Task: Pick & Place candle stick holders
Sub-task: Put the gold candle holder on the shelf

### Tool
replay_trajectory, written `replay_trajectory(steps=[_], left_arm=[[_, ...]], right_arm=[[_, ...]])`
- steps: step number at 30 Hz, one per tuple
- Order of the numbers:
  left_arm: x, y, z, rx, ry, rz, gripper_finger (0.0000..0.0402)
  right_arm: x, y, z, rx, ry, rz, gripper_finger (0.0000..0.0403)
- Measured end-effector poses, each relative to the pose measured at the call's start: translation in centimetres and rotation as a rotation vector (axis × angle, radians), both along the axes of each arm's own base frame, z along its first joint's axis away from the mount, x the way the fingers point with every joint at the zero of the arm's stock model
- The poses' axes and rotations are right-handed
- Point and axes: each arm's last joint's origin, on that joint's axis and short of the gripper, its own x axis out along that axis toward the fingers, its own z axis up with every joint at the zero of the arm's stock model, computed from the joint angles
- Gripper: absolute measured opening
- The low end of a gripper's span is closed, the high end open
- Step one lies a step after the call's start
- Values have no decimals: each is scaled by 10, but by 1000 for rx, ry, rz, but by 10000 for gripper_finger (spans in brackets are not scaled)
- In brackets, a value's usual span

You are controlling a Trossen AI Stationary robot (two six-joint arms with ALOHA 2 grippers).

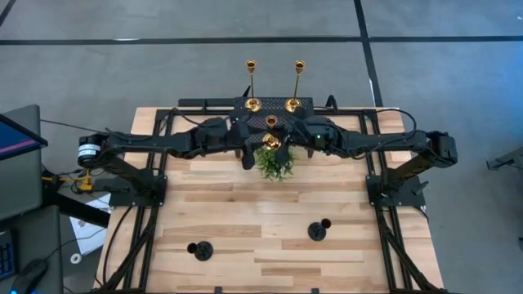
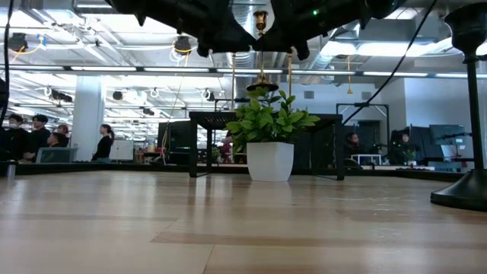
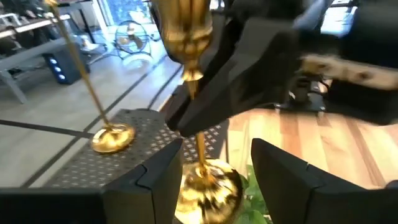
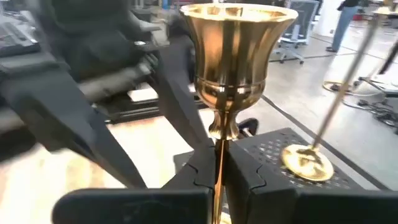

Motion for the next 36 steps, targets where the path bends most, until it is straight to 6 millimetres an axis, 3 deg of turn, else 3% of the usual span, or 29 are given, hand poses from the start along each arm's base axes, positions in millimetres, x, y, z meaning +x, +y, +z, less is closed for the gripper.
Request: replay_trajectory(steps=[6,13,25,36], left_arm=[[-21,-4,12,-12,3,4,184],[-36,-6,4,-21,7,4,163],[-38,-6,-6,-50,21,6,143],[-38,-6,-6,-50,22,6,140]], right_arm=[[-4,-25,0,1,-23,-86,1],[-2,-49,-8,51,-66,-102,1],[11,-87,-44,93,-38,-192,1],[10,-96,-46,82,-33,-235,1]])
